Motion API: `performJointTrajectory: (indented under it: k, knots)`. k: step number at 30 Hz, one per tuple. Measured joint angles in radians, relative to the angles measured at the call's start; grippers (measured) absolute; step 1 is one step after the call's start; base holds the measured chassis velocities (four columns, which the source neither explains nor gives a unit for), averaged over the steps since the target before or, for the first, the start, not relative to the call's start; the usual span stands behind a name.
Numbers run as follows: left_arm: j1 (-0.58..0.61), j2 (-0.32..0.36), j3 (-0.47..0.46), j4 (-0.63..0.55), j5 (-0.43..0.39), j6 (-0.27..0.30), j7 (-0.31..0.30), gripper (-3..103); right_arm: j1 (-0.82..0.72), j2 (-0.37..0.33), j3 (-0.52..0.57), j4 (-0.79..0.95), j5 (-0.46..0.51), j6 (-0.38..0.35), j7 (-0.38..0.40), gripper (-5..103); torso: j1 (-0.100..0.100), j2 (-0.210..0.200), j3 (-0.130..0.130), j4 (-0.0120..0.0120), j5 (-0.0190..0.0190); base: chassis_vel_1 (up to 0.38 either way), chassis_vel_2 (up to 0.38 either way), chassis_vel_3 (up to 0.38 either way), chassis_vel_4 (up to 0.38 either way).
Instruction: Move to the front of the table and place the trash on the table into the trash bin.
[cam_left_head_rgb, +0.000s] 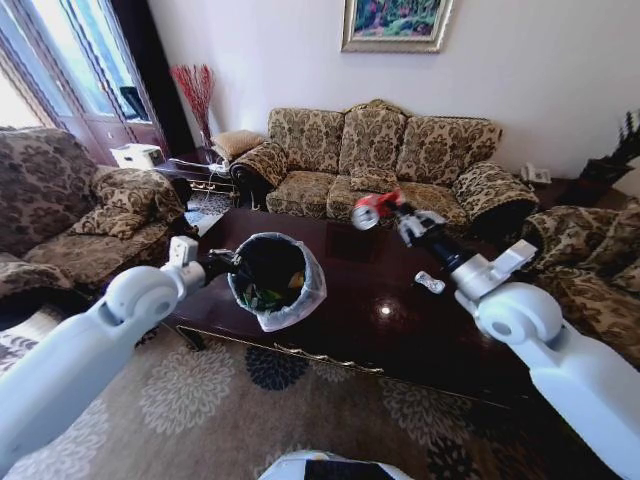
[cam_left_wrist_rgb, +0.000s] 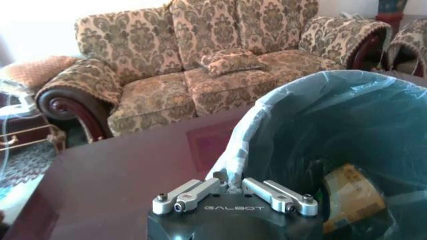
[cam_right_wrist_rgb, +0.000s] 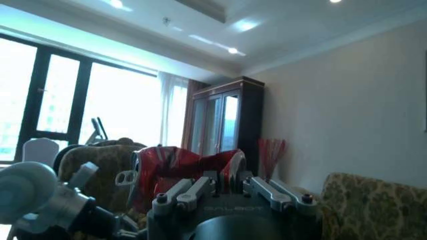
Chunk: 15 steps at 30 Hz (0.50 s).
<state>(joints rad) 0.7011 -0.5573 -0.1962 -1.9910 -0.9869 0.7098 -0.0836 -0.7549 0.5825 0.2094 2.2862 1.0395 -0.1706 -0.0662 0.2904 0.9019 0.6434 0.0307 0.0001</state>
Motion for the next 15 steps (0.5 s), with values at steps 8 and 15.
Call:
performJointTrajectory:
  k: [8, 15]
  knots:
    - [-0.23, -0.094, 0.228, 0.126, 0.0, 0.022, 0.004, 0, 0.379, 0.079, -0.361, -0.195, -0.078, -0.023, -0.002, 16, 0.0, 0.0, 0.0, 0.0005, -0.0001, 0.0, 0.0, 0.0, 0.0]
    - [-0.371, -0.127, 0.334, 0.224, -0.03, 0.024, 0.04, 0, 0.507, 0.115, -0.48, -0.316, -0.378, 0.04, -0.136, 16, 0.0, 0.0, 0.0, 0.0003, -0.0001, 0.0, 0.0, 0.0, 0.0]
